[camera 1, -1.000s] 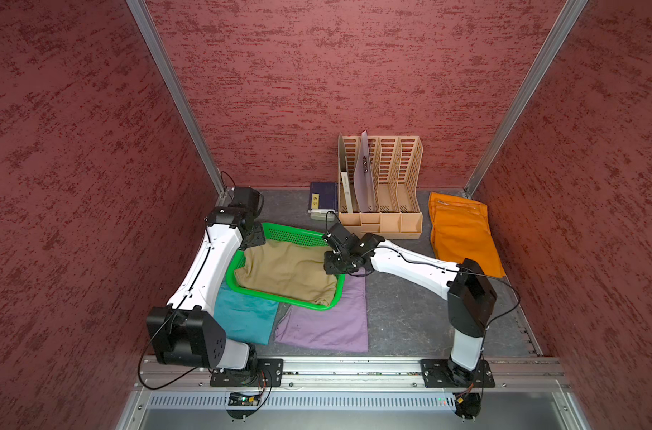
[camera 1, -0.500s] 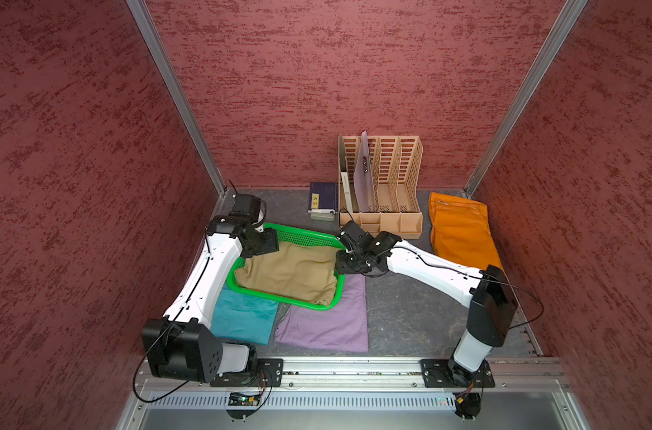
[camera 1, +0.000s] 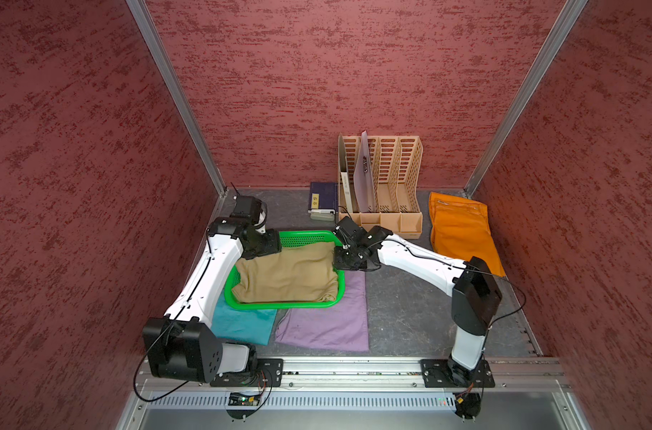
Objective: Put the folded long pants in the basket
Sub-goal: Adjust the basket at the center of the board.
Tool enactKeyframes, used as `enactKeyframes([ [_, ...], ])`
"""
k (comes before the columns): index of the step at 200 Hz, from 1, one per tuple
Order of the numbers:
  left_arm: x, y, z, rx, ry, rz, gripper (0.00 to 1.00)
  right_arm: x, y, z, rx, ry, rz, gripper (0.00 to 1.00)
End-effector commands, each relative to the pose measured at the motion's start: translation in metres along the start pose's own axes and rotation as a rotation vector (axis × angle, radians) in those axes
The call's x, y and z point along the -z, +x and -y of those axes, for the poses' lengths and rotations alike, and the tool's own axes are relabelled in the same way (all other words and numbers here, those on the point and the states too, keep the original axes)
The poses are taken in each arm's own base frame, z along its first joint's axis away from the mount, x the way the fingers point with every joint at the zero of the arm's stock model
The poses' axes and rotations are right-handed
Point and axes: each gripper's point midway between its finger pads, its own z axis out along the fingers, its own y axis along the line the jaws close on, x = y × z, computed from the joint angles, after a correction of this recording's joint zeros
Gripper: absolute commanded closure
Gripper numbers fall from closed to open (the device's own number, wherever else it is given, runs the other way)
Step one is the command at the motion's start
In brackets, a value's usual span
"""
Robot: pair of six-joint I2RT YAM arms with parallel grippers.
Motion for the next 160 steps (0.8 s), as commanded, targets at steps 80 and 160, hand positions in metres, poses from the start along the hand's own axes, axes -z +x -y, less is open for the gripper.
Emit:
enactKeyframes([
  [80,-0.010,0.022,0.034,-0.055,0.130,-0.102,0.33,0.012,-0.020,0.066,0.003,0.064,0.006,0.49],
  [160,-0.020,0.043,0.069,-0.106,0.186,-0.152,0.43,0.094,-0.044,0.066,0.100,0.056,0.177,0.42],
])
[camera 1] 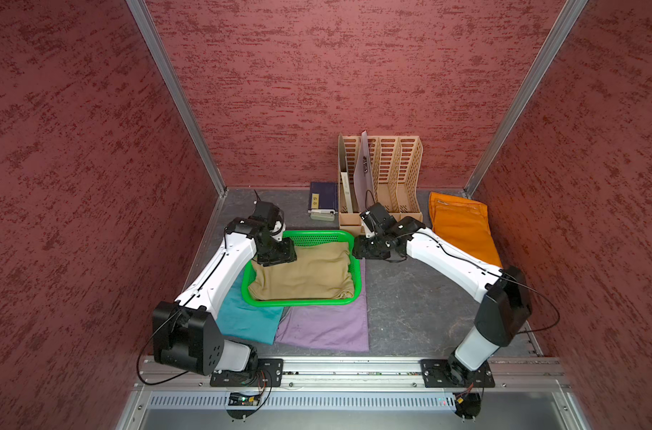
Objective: Put the folded long pants in the basket
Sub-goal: Adjust the basket at the center of the board, then move the long pant to the center of the board.
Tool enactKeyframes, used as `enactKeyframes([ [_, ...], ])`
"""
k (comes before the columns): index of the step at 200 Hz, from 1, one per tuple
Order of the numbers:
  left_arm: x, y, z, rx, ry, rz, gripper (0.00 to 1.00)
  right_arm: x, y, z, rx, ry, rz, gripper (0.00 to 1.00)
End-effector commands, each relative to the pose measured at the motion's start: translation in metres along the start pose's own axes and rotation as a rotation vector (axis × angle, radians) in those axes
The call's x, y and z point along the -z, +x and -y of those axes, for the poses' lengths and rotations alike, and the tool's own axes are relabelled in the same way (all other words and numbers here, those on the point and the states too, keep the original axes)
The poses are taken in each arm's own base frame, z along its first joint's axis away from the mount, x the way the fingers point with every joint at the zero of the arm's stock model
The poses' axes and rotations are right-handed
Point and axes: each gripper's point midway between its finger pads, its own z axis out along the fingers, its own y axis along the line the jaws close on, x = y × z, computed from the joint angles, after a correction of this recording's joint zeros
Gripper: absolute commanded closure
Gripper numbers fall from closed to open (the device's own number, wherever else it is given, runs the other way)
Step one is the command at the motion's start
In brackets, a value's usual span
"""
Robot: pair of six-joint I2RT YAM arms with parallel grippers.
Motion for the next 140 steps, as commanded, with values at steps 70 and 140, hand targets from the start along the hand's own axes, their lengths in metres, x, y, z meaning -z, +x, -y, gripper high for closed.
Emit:
enactKeyframes([
  [70,0.026,0.002,0.125,-0.213,0.358,0.075,0.39,0.068,-0.032,0.225,-0.506,0.303,0.226,0.44],
  [140,0.020,0.007,0.138,-0.246,0.392,0.069,0.38,0.019,-0.071,0.339,-0.745,0.398,0.149,0.45],
])
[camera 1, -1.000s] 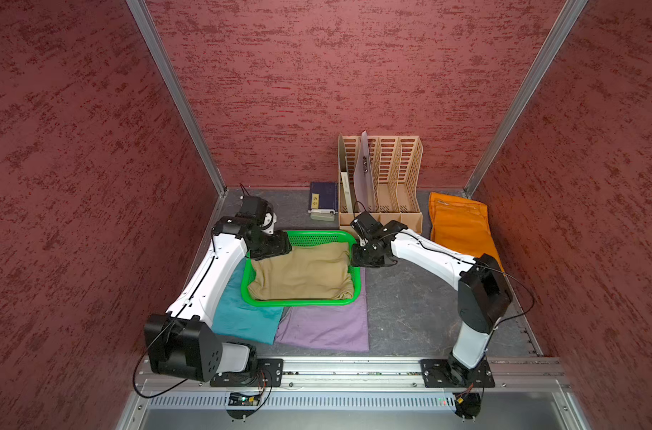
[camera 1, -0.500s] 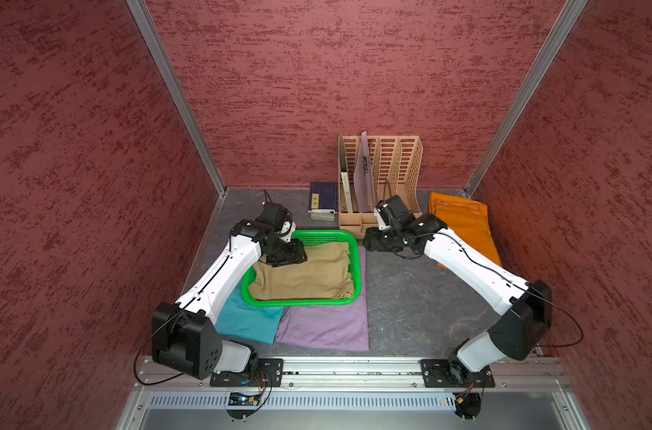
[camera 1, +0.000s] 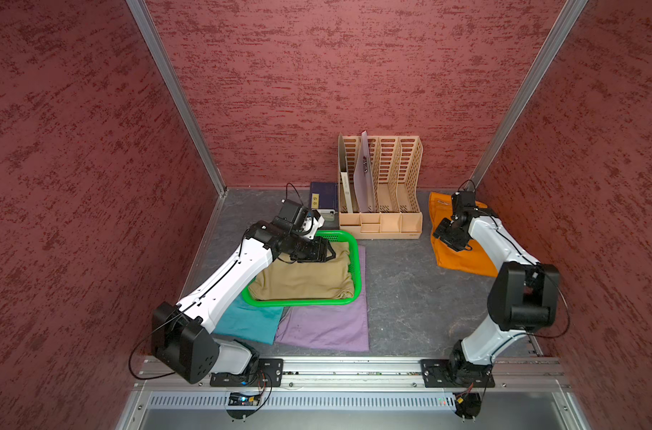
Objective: Put the folded long pants in the basket
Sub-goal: Move the long pant to the center of the board.
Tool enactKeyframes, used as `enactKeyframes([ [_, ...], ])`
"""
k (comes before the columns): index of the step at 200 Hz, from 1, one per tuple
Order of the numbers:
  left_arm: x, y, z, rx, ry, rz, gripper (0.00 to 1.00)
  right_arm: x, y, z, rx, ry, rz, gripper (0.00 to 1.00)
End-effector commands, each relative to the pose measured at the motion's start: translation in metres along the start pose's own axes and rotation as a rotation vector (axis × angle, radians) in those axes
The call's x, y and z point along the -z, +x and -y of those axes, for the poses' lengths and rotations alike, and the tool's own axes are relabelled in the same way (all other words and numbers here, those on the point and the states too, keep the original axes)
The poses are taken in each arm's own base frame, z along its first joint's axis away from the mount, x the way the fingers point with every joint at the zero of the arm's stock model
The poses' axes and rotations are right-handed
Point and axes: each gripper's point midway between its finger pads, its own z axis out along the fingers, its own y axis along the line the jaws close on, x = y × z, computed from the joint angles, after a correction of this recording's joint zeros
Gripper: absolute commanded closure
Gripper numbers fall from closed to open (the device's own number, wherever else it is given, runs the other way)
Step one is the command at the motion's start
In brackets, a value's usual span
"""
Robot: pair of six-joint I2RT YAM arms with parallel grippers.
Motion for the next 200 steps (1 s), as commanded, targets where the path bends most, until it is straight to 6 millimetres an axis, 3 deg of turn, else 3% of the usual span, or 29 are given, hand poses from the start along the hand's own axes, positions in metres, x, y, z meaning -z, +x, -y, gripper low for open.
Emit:
enactKeyframes([
  [1,-0.002,-0.006,0.006,-0.016,0.030,0.016,0.38,-0.015,-0.025,-0.001,-0.039,-0.002,0.007,0.45],
  [26,0.001,-0.002,0.005,-0.046,0.023,0.006,0.38,-0.035,-0.035,0.005,-0.045,0.025,-0.031,0.38],
  [46,0.005,-0.001,0.006,-0.061,0.025,0.012,0.37,-0.049,-0.031,0.011,-0.011,0.065,-0.070,0.34],
  [64,0.005,-0.003,0.006,-0.063,0.031,0.025,0.36,-0.068,-0.014,0.017,-0.010,0.076,-0.138,0.34],
  [83,0.003,-0.004,0.005,-0.055,0.032,0.018,0.37,-0.076,0.010,0.015,-0.027,0.024,-0.214,0.34],
  [105,0.001,-0.004,0.005,-0.046,0.025,-0.003,0.38,-0.066,0.037,0.009,-0.019,-0.024,-0.244,0.34],
  [135,0.001,-0.010,0.009,-0.056,0.034,0.014,0.38,-0.057,0.091,0.023,-0.028,-0.053,-0.331,0.34],
  [170,0.000,-0.009,0.016,-0.057,0.054,0.010,0.37,-0.001,0.163,0.031,0.070,-0.085,-0.335,0.34],
  [186,-0.003,-0.008,0.018,-0.064,0.055,0.004,0.37,0.023,0.169,0.043,0.080,-0.088,-0.267,0.32],
  [200,-0.004,-0.007,0.019,-0.067,0.053,-0.002,0.37,0.029,0.153,0.051,0.108,-0.032,-0.184,0.35],
])
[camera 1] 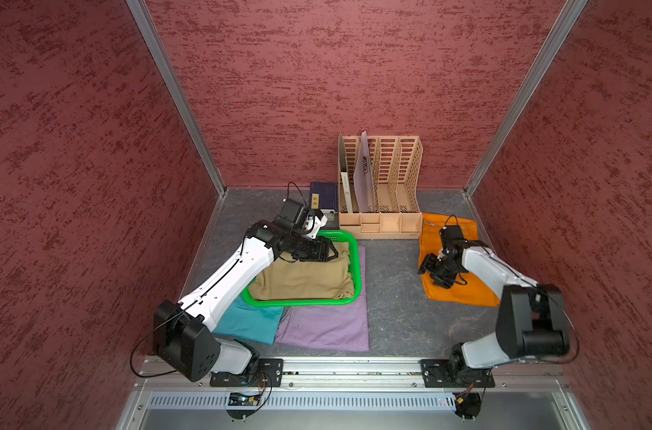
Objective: Put the folded long pants in the basket
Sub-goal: Move the long pant to the center of the board.
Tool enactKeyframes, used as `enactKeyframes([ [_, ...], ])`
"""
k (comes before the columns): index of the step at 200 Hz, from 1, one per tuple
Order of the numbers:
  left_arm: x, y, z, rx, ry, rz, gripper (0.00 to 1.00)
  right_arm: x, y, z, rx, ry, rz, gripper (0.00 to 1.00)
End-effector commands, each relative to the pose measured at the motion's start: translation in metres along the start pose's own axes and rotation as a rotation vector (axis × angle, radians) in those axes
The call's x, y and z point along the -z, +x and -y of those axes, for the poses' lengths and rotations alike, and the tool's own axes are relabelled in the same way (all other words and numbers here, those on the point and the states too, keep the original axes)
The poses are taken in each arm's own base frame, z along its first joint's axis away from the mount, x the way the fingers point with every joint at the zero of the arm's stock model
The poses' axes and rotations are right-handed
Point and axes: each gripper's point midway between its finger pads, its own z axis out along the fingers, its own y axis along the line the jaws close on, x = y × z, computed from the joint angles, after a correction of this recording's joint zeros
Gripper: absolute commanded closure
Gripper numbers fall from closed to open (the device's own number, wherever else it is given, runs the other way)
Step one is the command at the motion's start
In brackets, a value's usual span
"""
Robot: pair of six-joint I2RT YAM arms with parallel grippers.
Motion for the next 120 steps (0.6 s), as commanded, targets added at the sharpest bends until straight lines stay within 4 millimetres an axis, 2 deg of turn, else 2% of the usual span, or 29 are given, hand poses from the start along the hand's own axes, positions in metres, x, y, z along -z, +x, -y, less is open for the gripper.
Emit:
enactKeyframes([
  [1,0.000,-0.008,0.010,-0.026,0.023,0.012,0.37,0.020,-0.006,0.015,-0.004,0.075,0.079,0.35],
  [17,-0.001,-0.008,0.009,-0.025,0.016,0.009,0.37,0.020,-0.031,0.005,0.025,0.093,0.096,0.36],
  [50,0.004,-0.003,0.009,-0.021,0.006,0.006,0.37,-0.001,-0.086,-0.024,0.007,0.096,0.110,0.38],
  [66,0.006,-0.001,0.007,-0.016,-0.006,0.014,0.37,-0.012,-0.101,-0.035,-0.008,0.085,0.095,0.41],
  [86,0.007,0.000,0.006,-0.011,-0.010,0.017,0.37,-0.033,-0.100,-0.036,0.007,0.091,0.033,0.43],
  [98,0.006,-0.001,0.006,-0.009,-0.011,0.016,0.37,-0.043,-0.087,-0.028,0.028,0.111,-0.028,0.43],
  [112,0.005,0.000,0.003,-0.009,-0.025,0.013,0.37,-0.043,-0.066,-0.018,0.053,0.108,-0.065,0.40],
  [120,0.005,0.001,0.000,-0.010,-0.035,0.013,0.37,-0.041,-0.057,-0.005,0.059,0.142,-0.057,0.39],
])
